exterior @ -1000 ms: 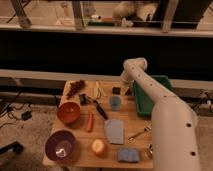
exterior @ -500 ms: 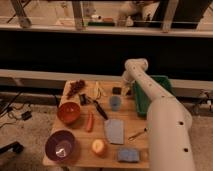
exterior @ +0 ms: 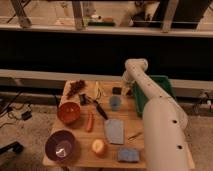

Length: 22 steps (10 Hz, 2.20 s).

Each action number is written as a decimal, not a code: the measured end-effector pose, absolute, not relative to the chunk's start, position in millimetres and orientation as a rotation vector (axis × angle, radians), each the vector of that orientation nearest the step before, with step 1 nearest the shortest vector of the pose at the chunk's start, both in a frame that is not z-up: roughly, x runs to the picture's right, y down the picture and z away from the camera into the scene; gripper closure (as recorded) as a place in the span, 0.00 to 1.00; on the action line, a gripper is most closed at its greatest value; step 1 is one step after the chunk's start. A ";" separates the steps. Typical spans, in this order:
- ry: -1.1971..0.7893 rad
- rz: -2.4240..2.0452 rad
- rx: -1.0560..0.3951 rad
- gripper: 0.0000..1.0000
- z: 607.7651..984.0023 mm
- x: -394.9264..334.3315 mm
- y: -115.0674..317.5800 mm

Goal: Wipe purple bowl with eraser

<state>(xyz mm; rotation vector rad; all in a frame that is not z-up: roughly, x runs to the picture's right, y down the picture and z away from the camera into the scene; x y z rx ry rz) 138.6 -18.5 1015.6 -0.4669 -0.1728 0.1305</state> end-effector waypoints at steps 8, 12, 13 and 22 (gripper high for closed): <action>-0.185 0.131 -0.518 0.20 1019.4 141.2 -9.3; -0.192 0.129 -0.562 0.20 1025.2 140.6 -2.9; -0.193 0.128 -0.572 0.20 1026.5 140.3 -1.6; -0.210 0.110 -0.637 0.20 1027.1 138.6 6.8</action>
